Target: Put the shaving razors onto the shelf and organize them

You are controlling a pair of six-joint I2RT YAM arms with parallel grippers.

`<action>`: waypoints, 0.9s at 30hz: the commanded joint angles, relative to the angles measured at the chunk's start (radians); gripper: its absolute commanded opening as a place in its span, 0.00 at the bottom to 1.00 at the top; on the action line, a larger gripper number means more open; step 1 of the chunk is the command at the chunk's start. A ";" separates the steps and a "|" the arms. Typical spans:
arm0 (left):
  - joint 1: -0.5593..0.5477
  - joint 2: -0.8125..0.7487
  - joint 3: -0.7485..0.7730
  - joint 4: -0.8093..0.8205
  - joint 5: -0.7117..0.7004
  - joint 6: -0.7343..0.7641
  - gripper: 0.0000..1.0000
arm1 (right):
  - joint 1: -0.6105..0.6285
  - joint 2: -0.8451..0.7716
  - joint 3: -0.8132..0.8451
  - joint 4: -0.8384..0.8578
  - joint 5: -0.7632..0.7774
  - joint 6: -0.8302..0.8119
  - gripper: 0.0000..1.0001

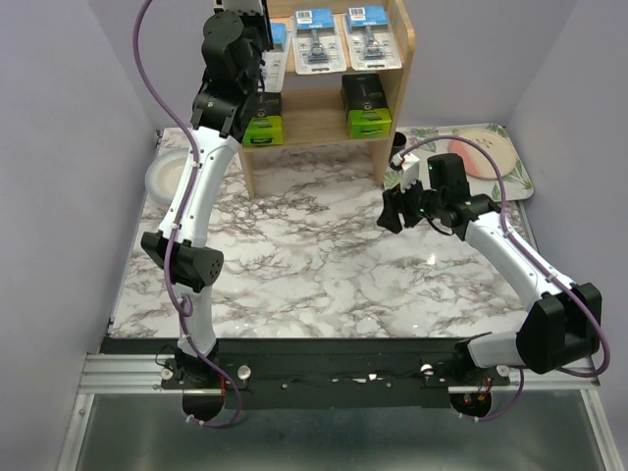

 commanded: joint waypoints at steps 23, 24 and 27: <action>0.376 -0.624 -0.943 0.163 0.864 -0.169 0.51 | 0.001 0.005 0.080 -0.060 -0.020 -0.051 0.66; 0.374 -0.635 -0.967 0.178 0.844 -0.168 0.48 | 0.001 -0.003 0.096 -0.048 -0.050 -0.057 0.63; 0.376 -0.641 -1.049 0.267 0.833 -0.162 0.32 | 0.015 0.014 0.226 -0.031 -0.158 -0.026 0.48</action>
